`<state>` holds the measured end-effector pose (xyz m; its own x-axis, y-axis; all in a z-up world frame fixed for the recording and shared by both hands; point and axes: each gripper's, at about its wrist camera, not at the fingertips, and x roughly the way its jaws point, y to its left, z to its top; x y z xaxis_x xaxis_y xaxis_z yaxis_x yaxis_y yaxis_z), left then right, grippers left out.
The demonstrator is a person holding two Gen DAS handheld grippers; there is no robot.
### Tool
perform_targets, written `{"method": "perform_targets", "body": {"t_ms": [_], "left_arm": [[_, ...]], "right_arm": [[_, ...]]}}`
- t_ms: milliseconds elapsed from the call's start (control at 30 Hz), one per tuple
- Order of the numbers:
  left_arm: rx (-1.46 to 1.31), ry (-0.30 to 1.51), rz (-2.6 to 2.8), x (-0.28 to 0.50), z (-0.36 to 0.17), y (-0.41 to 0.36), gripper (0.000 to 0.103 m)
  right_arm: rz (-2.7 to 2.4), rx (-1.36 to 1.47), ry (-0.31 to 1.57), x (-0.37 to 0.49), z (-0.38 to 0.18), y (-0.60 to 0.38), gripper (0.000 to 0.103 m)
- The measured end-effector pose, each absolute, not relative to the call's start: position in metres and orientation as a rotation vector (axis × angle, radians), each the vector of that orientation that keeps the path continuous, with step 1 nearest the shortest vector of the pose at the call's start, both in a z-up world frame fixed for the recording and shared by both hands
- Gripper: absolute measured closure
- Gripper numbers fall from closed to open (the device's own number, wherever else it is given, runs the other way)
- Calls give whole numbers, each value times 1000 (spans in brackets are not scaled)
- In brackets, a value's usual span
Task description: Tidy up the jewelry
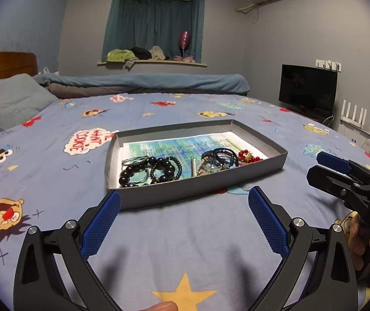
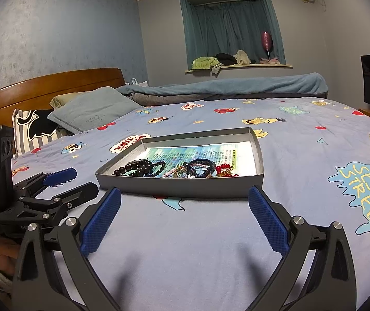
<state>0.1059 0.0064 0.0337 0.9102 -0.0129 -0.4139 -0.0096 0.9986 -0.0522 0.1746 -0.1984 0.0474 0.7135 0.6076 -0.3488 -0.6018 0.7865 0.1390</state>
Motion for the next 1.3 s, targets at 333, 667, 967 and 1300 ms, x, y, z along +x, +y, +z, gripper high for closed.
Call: {"method": "perform_targets", "body": {"t_ms": [333,667,967,1300], "left_arm": [[-70,433,-1,106,31,13,5],[-70,433,0,105,30,14,5],[-70,434,0,106,31,13,5],[-67,431,-1,105,31,14,5]], "right_arm": [[669,12,401,175,47,-197,6],[669,12,402,175,47,-196,6],[668,10,402,175,47,-196,6],[669,9,403,175,47,-196,6]]}}
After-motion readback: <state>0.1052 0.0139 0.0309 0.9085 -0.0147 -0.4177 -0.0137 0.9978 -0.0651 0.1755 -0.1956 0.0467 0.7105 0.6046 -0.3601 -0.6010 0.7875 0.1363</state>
